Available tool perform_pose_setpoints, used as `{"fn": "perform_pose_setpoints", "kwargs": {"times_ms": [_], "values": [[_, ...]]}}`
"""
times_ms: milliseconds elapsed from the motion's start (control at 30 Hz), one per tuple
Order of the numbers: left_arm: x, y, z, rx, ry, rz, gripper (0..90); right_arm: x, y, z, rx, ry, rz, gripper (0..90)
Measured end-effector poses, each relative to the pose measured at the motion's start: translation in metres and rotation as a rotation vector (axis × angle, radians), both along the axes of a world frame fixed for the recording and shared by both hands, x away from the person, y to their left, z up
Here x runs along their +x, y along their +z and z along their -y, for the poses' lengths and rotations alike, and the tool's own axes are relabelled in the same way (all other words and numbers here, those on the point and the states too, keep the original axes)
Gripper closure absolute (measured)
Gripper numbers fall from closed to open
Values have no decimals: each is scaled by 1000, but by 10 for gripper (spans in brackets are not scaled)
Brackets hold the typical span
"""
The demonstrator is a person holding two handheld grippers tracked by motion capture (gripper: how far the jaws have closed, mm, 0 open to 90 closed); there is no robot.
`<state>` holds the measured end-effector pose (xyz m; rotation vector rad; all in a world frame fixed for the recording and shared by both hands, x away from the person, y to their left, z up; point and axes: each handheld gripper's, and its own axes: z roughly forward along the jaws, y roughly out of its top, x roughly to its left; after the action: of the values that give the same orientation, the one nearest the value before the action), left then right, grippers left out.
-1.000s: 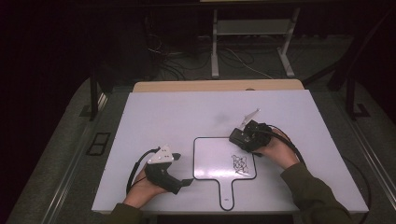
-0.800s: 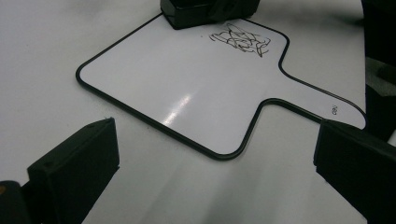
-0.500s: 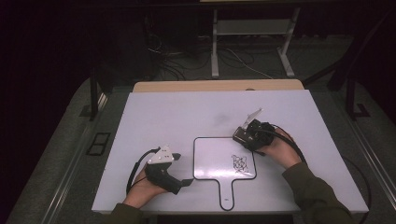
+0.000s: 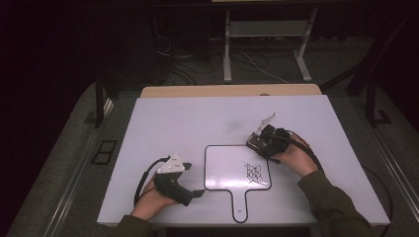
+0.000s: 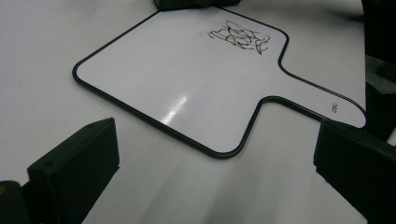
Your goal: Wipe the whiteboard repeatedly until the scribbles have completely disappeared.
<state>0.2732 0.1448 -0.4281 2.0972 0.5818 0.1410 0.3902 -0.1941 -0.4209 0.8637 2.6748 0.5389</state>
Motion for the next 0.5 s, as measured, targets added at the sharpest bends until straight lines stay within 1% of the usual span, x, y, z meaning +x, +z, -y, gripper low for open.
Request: {"fn": "perform_pose_setpoints", "kwargs": {"times_ms": [100, 133, 167, 200, 300, 333, 433, 500], "values": [[0, 0, 0, 1, -1, 1, 0, -3, 1, -5, 7, 18, -19, 389], [0, 0, 0, 2, 0, 1, 0, -1, 1, -5, -5, 8, -12, 389], [0, 0, 0, 1, 0, 1, 0, -1, 1, -5, -5, 8, -12, 389], [0, 0, 0, 3, -1, 2, 0, 2, 1, -3, -9, -10, -4, 389], [0, 0, -1, 3, 0, 2, 0, 5, 0, 1, 5, -29, -13, 389], [0, 0, -1, 3, 0, 4, 0, 5, 0, 0, -2, -25, -7, 389], [1, 0, -1, 4, 0, 5, 0, 1, 1, -3, -2, -10, -18, 389], [0, 0, -1, 3, 2, 3, 0, -3, 1, -5, 10, 8, -36, 389]]}}
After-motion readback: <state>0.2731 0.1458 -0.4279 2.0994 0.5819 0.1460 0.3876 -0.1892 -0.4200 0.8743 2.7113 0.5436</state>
